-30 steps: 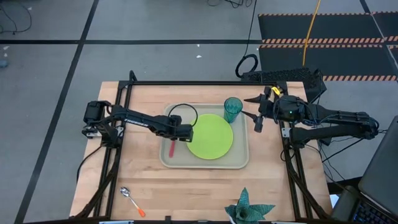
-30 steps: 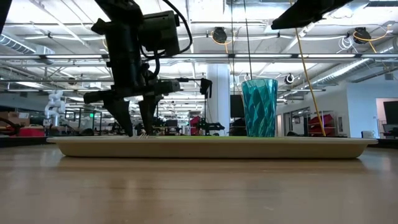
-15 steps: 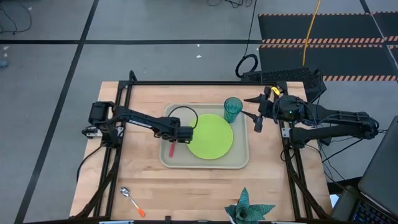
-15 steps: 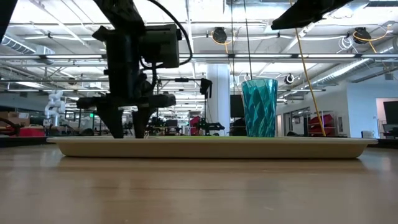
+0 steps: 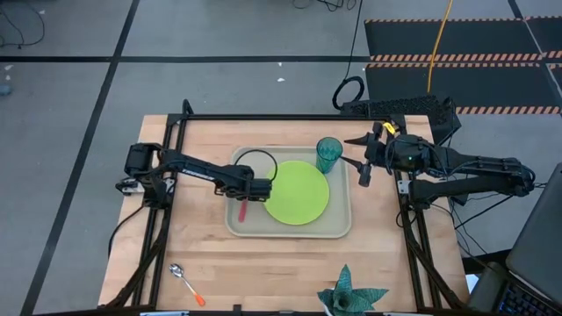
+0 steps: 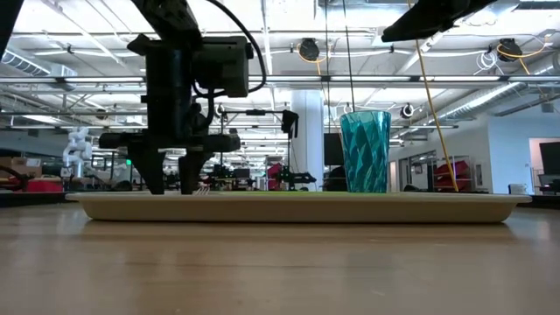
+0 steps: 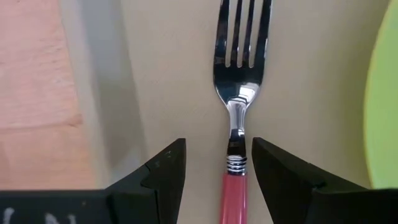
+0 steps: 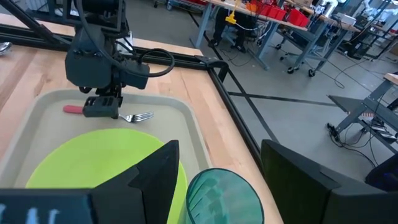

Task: Pick and place plate/cup/fork/spoon on tray
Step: Put the pink fork on the light brown serving tray to the left of the light green plate

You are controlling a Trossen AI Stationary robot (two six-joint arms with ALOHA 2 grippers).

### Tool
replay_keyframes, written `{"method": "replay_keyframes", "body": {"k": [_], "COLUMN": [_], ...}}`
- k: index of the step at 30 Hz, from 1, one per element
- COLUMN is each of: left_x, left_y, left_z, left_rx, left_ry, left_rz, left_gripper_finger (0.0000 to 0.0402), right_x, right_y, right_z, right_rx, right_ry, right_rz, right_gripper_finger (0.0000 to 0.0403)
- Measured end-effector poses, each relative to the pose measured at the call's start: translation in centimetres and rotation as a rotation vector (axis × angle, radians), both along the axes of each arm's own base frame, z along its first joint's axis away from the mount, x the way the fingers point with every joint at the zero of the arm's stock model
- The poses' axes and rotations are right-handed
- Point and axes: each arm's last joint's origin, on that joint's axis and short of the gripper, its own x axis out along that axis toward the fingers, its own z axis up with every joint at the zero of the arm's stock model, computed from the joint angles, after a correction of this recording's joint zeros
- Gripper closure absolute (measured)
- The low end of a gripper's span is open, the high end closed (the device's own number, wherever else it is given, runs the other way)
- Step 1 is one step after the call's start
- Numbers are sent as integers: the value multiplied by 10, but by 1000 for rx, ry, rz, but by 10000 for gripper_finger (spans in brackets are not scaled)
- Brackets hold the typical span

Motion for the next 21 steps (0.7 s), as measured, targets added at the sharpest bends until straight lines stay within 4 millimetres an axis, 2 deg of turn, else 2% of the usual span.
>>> {"method": "replay_keyframes", "body": {"k": [21], "left_x": [-6], "left_y": [1], "left_z": [0], "left_rx": [25], "left_ry": [45], "left_rz": [82], "left_gripper_finger": [216], "right_x": [0], "right_y": [0], "right_z": [0], "right_rx": [0], "right_ry": [0], "right_rz": [0], "right_gripper_finger": [183]}}
